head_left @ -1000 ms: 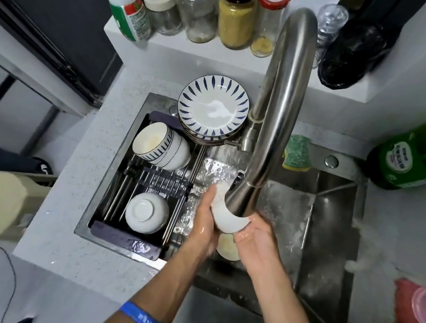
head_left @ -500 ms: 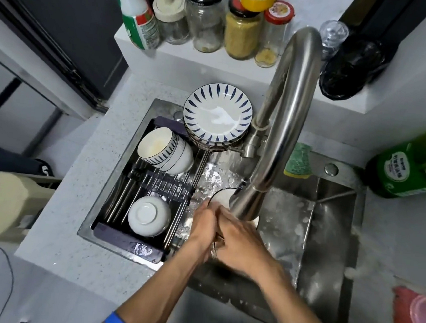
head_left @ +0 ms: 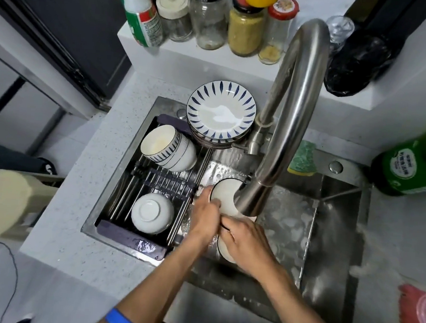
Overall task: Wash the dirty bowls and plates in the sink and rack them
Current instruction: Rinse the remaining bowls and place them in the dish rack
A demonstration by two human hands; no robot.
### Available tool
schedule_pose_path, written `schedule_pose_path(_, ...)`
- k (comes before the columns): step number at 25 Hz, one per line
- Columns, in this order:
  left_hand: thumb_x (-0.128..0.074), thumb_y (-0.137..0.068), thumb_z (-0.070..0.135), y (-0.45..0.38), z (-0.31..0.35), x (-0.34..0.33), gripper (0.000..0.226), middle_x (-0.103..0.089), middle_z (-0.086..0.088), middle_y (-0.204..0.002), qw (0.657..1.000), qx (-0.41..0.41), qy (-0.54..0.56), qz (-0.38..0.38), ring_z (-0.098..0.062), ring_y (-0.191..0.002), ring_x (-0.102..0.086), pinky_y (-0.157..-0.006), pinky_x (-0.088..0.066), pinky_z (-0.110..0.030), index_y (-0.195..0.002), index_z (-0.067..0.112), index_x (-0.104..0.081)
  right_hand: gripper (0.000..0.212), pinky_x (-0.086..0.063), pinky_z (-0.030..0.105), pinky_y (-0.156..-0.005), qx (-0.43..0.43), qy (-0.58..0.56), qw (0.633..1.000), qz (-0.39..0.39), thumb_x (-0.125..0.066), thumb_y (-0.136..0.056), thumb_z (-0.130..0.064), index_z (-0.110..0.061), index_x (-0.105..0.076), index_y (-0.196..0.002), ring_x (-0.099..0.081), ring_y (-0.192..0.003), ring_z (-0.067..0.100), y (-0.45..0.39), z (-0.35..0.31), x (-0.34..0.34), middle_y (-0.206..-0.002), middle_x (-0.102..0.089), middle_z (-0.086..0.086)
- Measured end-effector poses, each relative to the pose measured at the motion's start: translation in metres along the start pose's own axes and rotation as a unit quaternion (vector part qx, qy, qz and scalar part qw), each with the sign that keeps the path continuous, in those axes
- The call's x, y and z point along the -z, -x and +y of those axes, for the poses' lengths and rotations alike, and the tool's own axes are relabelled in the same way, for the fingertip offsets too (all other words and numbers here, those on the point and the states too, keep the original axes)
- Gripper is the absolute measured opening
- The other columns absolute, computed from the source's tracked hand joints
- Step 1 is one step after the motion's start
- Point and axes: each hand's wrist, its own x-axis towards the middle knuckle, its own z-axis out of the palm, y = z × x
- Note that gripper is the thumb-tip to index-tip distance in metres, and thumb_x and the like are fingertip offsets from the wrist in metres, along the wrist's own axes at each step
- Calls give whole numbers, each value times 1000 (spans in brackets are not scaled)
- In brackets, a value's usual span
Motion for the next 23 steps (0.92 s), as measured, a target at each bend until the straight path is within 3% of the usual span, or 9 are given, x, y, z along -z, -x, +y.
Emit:
schedule_pose_path(2, -46, -92, 11, 4, 2, -2, 28, -66, -2, -102, 1000, 0, -4, -31, -14, -91, -61, -80, -50, -11, -115, 20, -58, 25, -47, 30, -73, 59, 60, 996, 4, -66, -78, -5, -23, -64, -96, -66, -81, 17, 1, 6, -2, -85, -71, -5)
schedule_pose_path(4, -46, -82, 22, 3, 4, 3, 41, -67, -8, -111, 1000, -26, 9, -3, -23, -97, -63, -88, -54, -35, -121, 25, -60, 17, -42, 27, -63, 2, 9, 1000, 22, -67, -78, -7, -21, -66, -89, -66, -72, 19, 1, 5, 5, -78, -71, -3)
schedule_pose_path(6, -47, -75, 27, -7, 0, 5, 38, -68, -9, -107, 998, -1, -45, -48, -29, -94, -63, -85, -54, -45, -109, 25, -65, 6, -44, 28, -65, 36, 6, 999, 12, -64, -87, -18, -22, -65, -91, -66, -77, 19, 0, 4, 6, -83, -71, -5)
schedule_pose_path(8, -51, -75, 13, -4, -4, 9, 27, -64, -10, -91, 993, 52, -48, -91, -30, -83, -60, -69, -54, -37, -98, 8, -62, 3, -42, 28, -67, 94, 84, 992, 5, -67, -88, -26, -23, -66, -89, -66, -77, 16, -1, 15, 5, -83, -71, -8)
schedule_pose_path(11, -48, -79, -6, -6, -8, 11, 20, -59, -12, -77, 981, 33, -170, -82, -19, -64, -59, -50, -52, -24, -97, -1, -57, 17, -28, 28, -65, 87, 171, 981, -22, -78, -71, -13, -22, -65, -77, -64, -64, 15, 6, 21, 8, -69, -67, -8)
schedule_pose_path(15, -57, -92, 0, -9, 17, -9, 18, -68, -13, -95, 938, -23, -320, -133, -25, -86, -66, -77, -58, -29, -107, 9, -61, 18, -35, 27, -73, 102, 209, 968, -94, -71, -68, -8, -22, -65, -77, -63, -69, 15, 9, 21, -4, -71, -66, -6)
schedule_pose_path(17, -58, -96, 6, -5, 38, -15, 21, -62, -11, -97, 923, -47, -344, -165, -24, -84, -62, -67, -55, -19, -112, 17, -52, 18, -43, 27, -75, 64, 203, 974, -82, -72, -73, -13, -23, -68, -87, -65, -73, 14, 10, 22, -2, -75, -68, -6)
schedule_pose_path(20, -54, -100, 14, -19, 38, -17, 3, -64, -14, -101, 892, -83, -414, -163, -27, -90, -63, -75, -53, -28, -100, 11, -56, 24, -35, 27, -67, 33, 202, 978, -36, -81, -61, -11, -24, -65, -72, -61, -55, 13, 15, 19, 1, -59, -64, -7)
schedule_pose_path(23, -46, -94, -5, -9, 7, -18, 37, -71, -10, -102, 973, -53, -210, -75, -21, -85, -66, -67, -55, -24, -114, 23, -60, 29, -42, 25, -58, -3, 193, 981, 32, -83, -48, -5, -22, -64, -63, -58, -47, 16, 9, 8, -1, -53, -62, -5)
